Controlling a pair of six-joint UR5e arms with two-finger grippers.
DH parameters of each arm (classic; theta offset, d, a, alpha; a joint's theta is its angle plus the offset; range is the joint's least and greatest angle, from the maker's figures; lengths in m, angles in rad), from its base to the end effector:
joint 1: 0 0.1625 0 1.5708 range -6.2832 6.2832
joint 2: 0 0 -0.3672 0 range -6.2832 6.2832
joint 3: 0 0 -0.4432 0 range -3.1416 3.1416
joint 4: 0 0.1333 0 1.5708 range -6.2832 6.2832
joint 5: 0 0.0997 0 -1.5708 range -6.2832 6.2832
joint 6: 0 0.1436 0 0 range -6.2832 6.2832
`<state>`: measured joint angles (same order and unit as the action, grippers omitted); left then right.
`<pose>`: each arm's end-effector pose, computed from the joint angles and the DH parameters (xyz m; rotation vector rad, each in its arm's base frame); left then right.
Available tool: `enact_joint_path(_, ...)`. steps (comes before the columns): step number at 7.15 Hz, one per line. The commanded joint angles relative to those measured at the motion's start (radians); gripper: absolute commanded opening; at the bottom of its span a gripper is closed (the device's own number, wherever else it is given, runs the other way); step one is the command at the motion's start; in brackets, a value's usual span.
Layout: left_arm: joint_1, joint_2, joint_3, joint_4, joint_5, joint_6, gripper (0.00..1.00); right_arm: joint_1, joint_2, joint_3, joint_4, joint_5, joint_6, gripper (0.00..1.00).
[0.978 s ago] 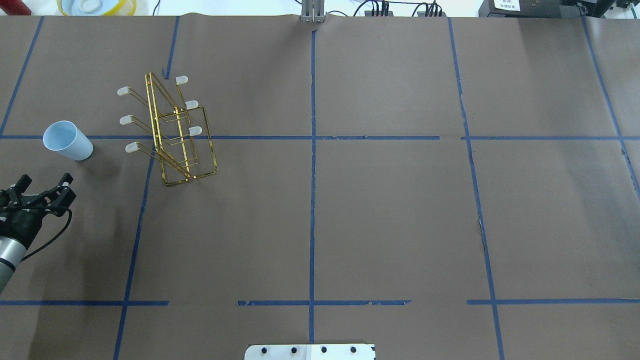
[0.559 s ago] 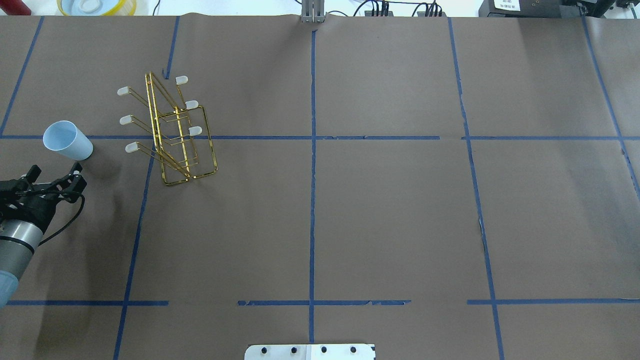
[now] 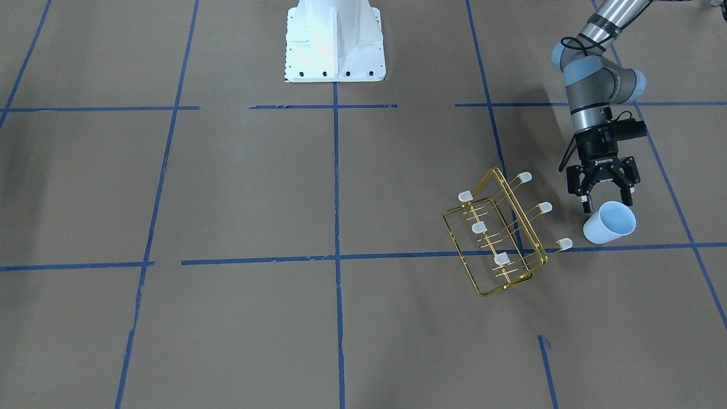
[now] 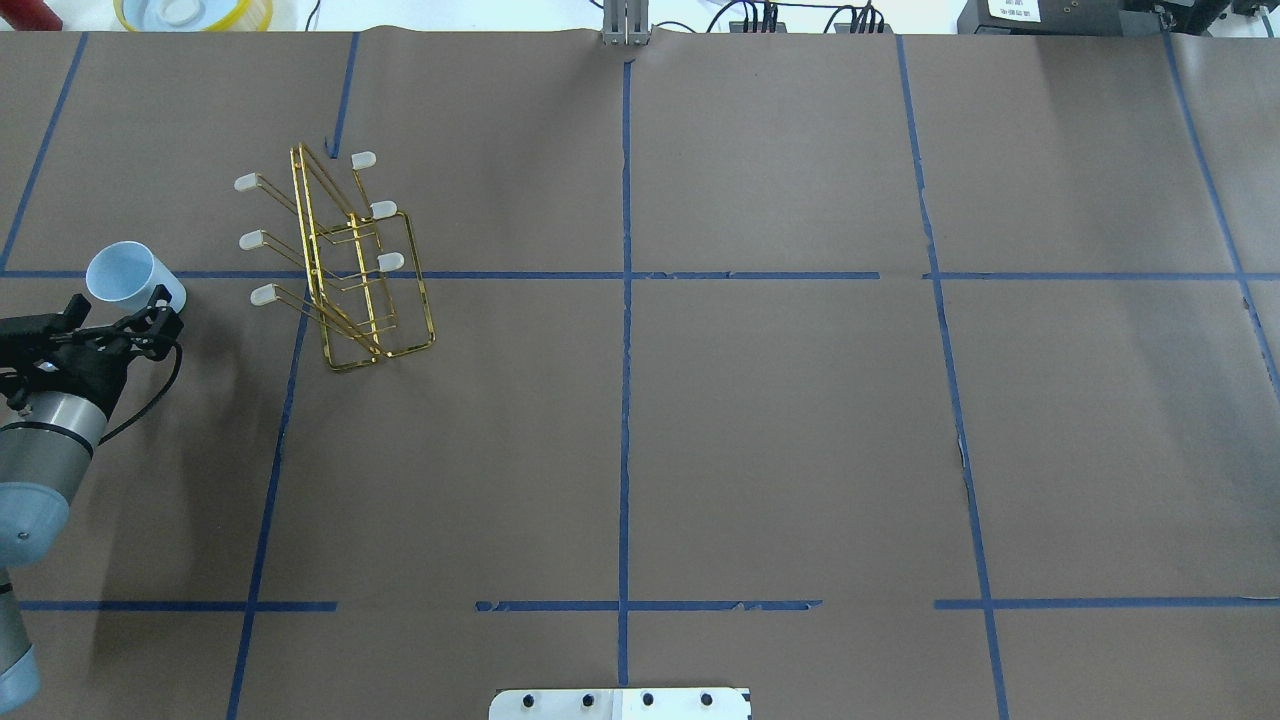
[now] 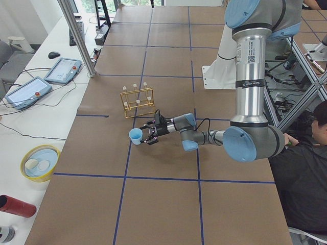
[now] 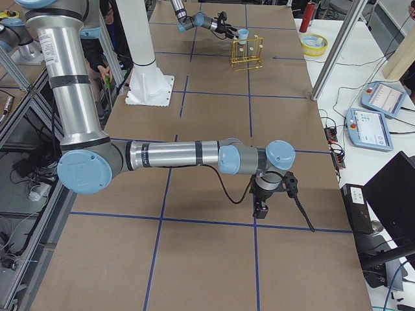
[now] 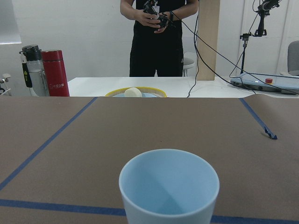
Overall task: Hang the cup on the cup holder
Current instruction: 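Lift the light blue cup with the left gripper and tilt it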
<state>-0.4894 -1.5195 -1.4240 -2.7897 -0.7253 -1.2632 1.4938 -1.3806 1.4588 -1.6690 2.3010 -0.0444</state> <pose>0.3714 -0.4706 0.5812 1.0889 0.5884 -0.5887 -0.0094 -0.6099 0.5974 -0.0310 -0.7301 -0.1086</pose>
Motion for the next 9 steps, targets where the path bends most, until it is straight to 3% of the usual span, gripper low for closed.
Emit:
enact_joint_path(1, -0.035, -0.047, 0.039, 0.016, -0.025, 0.001, 1.00, 0.000, 0.000, 0.000, 0.000, 0.000, 0.000, 1.00)
enact_joint_path(4, -0.037, -0.091, 0.106, 0.016, -0.023, 0.002, 1.00, 0.000, 0.000, 0.000, 0.000, 0.000, 0.000, 1.00)
enact_joint_path(9, -0.037, -0.096, 0.128, 0.010, -0.023, -0.002, 1.00, 0.000, 0.000, 0.000, 0.000, 0.000, 0.000, 1.00)
